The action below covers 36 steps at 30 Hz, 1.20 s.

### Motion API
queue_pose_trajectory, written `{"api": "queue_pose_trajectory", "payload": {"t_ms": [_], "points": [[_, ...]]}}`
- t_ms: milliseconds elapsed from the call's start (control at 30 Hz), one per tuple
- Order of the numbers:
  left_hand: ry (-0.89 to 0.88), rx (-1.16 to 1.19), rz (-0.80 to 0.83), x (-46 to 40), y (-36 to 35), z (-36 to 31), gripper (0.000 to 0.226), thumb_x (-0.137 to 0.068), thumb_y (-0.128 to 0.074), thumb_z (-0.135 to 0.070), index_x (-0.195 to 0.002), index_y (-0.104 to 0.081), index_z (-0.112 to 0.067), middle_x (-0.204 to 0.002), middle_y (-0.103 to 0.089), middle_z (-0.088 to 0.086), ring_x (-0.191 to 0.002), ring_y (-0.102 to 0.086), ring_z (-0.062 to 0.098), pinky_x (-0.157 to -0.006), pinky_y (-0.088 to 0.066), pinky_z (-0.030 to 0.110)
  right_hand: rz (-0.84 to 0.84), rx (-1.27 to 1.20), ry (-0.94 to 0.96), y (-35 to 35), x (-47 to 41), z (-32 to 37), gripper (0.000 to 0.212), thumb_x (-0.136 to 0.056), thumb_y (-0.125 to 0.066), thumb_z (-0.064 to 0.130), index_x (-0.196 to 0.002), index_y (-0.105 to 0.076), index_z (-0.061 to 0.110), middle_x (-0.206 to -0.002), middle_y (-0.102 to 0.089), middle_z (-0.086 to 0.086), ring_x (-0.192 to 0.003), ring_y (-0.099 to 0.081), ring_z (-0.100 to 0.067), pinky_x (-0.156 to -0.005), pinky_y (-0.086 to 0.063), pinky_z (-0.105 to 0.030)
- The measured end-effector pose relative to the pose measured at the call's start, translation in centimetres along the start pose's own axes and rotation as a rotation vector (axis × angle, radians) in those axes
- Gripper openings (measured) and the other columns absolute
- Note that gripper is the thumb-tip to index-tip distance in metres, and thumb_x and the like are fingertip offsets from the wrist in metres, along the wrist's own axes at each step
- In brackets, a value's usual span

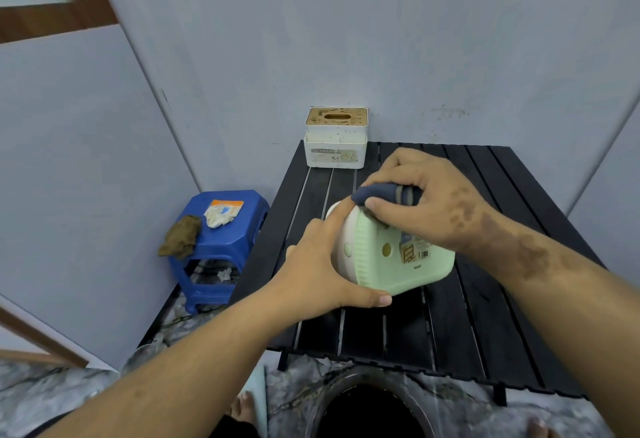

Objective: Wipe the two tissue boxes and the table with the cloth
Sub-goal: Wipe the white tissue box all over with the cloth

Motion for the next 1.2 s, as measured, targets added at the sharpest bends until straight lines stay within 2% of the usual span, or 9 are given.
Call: {"api": "queue_pose_trajectory", "payload": {"t_ms": [167, 367, 567, 667, 767, 900, 967, 1133, 1200], "points": [[0.011, -0.012, 0.02, 0.0, 0.0, -0.5, 0.125, -0.048, -0.096, -0.053, -0.138, -0.013, -0.08, -0.136, -0.043, -0.015, -0.133, -0.043, 0.021, -0.116, -0.036, 0.055, -0.031, 0.018, -0.15, 1.7, -0.1, -2.2, 0.014, -0.078, -0.073, 0.031, -0.089, -0.077, 0.038, -0.087, -0.06, 0.01, -0.082, -0.058, -0.002, -0.071, -0.043, -0.016], [-0.006, -0.021, 0.013, -0.3, -0.2, -0.5, 0.123, -0.046, -0.096, -0.055, -0.141, -0.02, -0.075, -0.126, -0.05, -0.01, -0.125, -0.047, 0.021, -0.112, -0.039, 0.051, 0.028, 0.04, 0.001, 0.4, 0.2, 0.5, 0.014, -0.078, -0.075, 0.025, -0.09, -0.077, 0.031, -0.087, -0.058, 0.007, -0.083, -0.059, -0.007, -0.07, -0.046, -0.016], [0.025, -0.005, 0.037, -0.6, 0.0, -0.5, 0.126, -0.044, -0.094, -0.058, -0.138, -0.014, -0.08, -0.139, -0.043, -0.013, -0.135, -0.041, 0.026, -0.115, -0.037, 0.056, -0.105, 0.022, -0.126, 2.1, 0.7, -2.8, 0.017, -0.08, -0.074, 0.03, -0.092, -0.075, 0.041, -0.089, -0.06, 0.009, -0.085, -0.059, -0.005, -0.073, -0.043, -0.017], [0.014, 0.0, 0.028, -0.7, 0.0, -0.4, 0.126, -0.043, -0.094, -0.059, -0.14, -0.017, -0.077, -0.139, -0.046, -0.014, -0.135, -0.043, 0.023, -0.115, -0.037, 0.054, -0.076, 0.053, -0.051, 1.0, 0.6, -1.2, 0.016, -0.081, -0.072, 0.029, -0.094, -0.075, 0.04, -0.088, -0.055, 0.009, -0.084, -0.056, -0.004, -0.07, -0.041, -0.011], [-0.003, 0.012, 0.014, -1.0, -0.1, -0.5, 0.123, -0.043, -0.094, -0.059, -0.14, -0.021, -0.075, -0.133, -0.049, -0.013, -0.13, -0.048, 0.018, -0.114, -0.039, 0.052, -0.017, 0.032, 0.006, 0.5, 0.4, 0.0, 0.016, -0.081, -0.074, 0.029, -0.095, -0.076, 0.033, -0.089, -0.056, 0.006, -0.084, -0.057, -0.007, -0.071, -0.045, -0.015], [-0.002, 0.026, 0.02, -1.3, 0.1, -0.5, 0.125, -0.045, -0.095, -0.056, -0.142, -0.018, -0.075, -0.141, -0.047, -0.013, -0.133, -0.047, 0.016, -0.113, -0.043, 0.05, -0.08, -0.046, -0.13, 1.7, 0.3, -2.5, 0.016, -0.082, -0.072, 0.035, -0.097, -0.075, 0.04, -0.096, -0.061, 0.005, -0.089, -0.059, -0.006, -0.077, -0.048, -0.019], [0.002, 0.038, 0.031, -1.4, 0.2, -0.3, 0.126, -0.046, -0.095, -0.054, -0.143, -0.017, -0.075, -0.144, -0.045, -0.014, -0.133, -0.047, 0.013, -0.112, -0.044, 0.049, -0.115, -0.051, -0.187, 1.6, 0.5, -3.3, 0.015, -0.083, -0.07, 0.036, -0.096, -0.074, 0.043, -0.097, -0.059, 0.003, -0.087, -0.058, -0.005, -0.074, -0.044, -0.014], [-0.03, 0.036, 0.002, -1.7, -0.1, 0.1, 0.121, -0.043, -0.097, -0.059, -0.142, -0.028, -0.07, -0.137, -0.054, -0.015, -0.131, -0.052, 0.014, -0.11, -0.045, 0.049, -0.016, -0.019, -0.012, -0.2, 0.2, 0.0, 0.019, -0.079, -0.076, 0.028, -0.097, -0.075, 0.034, -0.094, -0.056, 0.007, -0.089, -0.057, -0.005, -0.076, -0.043, -0.011], [-0.035, 0.042, -0.005, -1.7, -0.1, -0.2, 0.116, -0.045, -0.096, -0.058, -0.139, -0.029, -0.072, -0.135, -0.054, -0.015, -0.129, -0.051, 0.01, -0.11, -0.046, 0.047, 0.002, -0.045, -0.031, 0.2, -0.1, -0.5, 0.02, -0.077, -0.078, 0.029, -0.096, -0.075, 0.034, -0.094, -0.057, 0.009, -0.089, -0.059, -0.005, -0.077, -0.046, -0.015]]}}
Point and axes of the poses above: each hand's wrist, its own x-axis away from the middle knuckle, its own y-axis out of the back of the hand, z = x × y, the point moved 4 cm from there along -x, towards the middle knuckle
